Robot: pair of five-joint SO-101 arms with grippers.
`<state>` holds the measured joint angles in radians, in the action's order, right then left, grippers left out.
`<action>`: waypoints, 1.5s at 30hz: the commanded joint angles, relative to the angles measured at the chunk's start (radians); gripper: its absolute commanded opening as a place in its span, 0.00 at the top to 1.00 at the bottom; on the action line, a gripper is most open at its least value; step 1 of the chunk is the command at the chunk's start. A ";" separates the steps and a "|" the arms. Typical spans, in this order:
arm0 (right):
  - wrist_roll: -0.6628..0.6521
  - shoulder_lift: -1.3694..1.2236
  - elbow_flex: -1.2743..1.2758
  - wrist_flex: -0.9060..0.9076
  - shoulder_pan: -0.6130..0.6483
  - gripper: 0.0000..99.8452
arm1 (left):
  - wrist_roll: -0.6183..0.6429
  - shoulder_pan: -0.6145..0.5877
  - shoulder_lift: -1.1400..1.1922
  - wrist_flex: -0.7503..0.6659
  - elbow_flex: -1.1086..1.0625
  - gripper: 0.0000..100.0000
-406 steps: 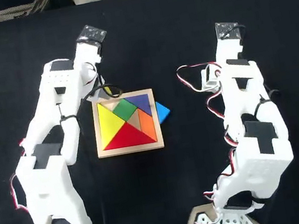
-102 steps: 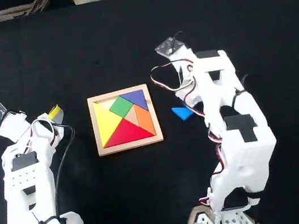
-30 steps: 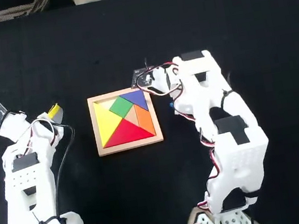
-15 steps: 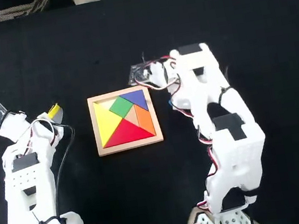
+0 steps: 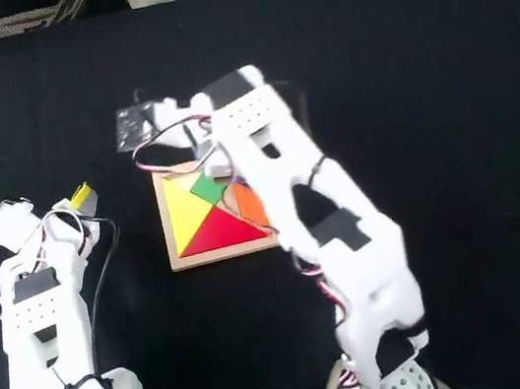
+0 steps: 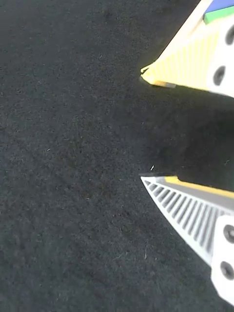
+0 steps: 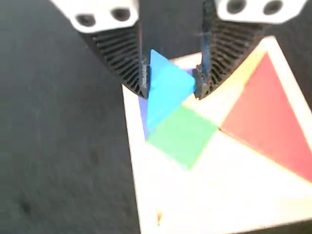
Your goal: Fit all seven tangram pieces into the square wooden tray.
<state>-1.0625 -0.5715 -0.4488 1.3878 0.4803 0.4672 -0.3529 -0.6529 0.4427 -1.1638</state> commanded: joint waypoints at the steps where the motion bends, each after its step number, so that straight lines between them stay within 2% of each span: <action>1: 0.012 -0.068 -0.122 -0.011 0.048 0.98 | 0.009 -0.012 -0.028 -0.014 0.016 0.71; 9: 0.032 -0.260 -0.355 -0.006 0.071 0.98 | 0.009 -0.012 -0.028 -0.014 0.019 0.71; 18: 0.049 -0.367 -0.549 0.080 0.072 0.97 | 0.008 -0.010 -0.028 -0.014 0.019 0.71; 24: 0.068 -0.426 -0.630 0.163 0.084 0.76 | 0.008 -0.010 -0.028 -0.014 0.019 0.71; 26: 0.068 -0.440 -0.656 0.167 0.086 0.73 | 0.008 -0.010 -0.028 -0.014 0.019 0.71; 34: 0.068 -0.446 -0.700 0.170 0.080 0.73 | 0.006 -0.010 -0.028 -0.015 0.021 0.71; 39: 0.068 -0.410 -0.809 0.276 0.046 0.74 | 0.006 -0.010 -0.028 -0.015 0.021 0.71; 41: 0.068 -0.415 -0.872 0.305 0.023 0.82 | 0.006 -0.010 -0.028 -0.015 0.021 0.71; 44: 0.069 -0.453 -0.906 0.292 0.002 1.00 | 0.006 -0.010 -0.028 -0.015 0.021 0.71; 45: 0.072 -0.478 -0.905 0.281 -0.003 0.97 | 0.006 -0.010 -0.028 -0.015 0.021 0.71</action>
<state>-1.0073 -1.0457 -1.2927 1.6794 0.5186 0.4672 -0.3529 -0.6529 0.4427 -1.1638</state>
